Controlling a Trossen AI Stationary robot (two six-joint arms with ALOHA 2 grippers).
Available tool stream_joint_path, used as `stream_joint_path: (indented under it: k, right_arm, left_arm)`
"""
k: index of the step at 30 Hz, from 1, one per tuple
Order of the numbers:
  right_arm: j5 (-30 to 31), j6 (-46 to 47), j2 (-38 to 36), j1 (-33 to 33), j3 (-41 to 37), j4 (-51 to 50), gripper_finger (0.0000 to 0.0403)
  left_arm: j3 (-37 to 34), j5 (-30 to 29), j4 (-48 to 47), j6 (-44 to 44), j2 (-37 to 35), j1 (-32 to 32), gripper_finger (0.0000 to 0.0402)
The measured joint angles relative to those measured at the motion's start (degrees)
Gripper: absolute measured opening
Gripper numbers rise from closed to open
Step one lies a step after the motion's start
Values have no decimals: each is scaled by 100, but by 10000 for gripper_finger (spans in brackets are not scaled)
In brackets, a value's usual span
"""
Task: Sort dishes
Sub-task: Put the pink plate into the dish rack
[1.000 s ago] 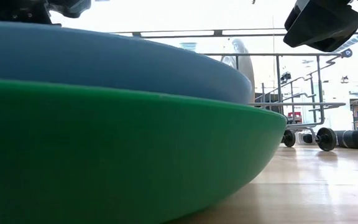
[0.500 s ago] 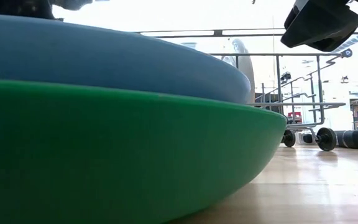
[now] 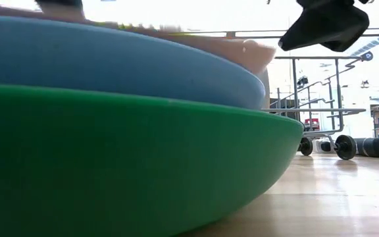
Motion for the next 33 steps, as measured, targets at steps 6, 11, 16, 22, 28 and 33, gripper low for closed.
stream_joint_path:
  k: [6, 11, 16, 22, 28, 33]
  right_arm:
    - [476, 152, -9, -69, 196, 28, 258]
    - [459, 685, -11, -125, 361, 39, 278]
    - [457, 1255, 35, -240, 378, 35, 283]
    - [446, 1518, 92, -313, 351, -7, 269]
    - [394, 1280, 90, -294, 351, 258, 247]
    - [281, 624, 90, -179, 351, 601, 180]
  left_arm:
    - [227, -157, -5, 173, -2, -56, 0]
    - [201, -218, -5, 175, 23, -53, 0]
    - [282, -565, 14, 339, 130, -109, 0]
    - [718, -962, 11, 847, 293, -200, 0]
    - [1454, -1511, -105, 1498, 670, -230, 0]
    - [2383, -1999, -640, 1917, 1244, -226, 0]
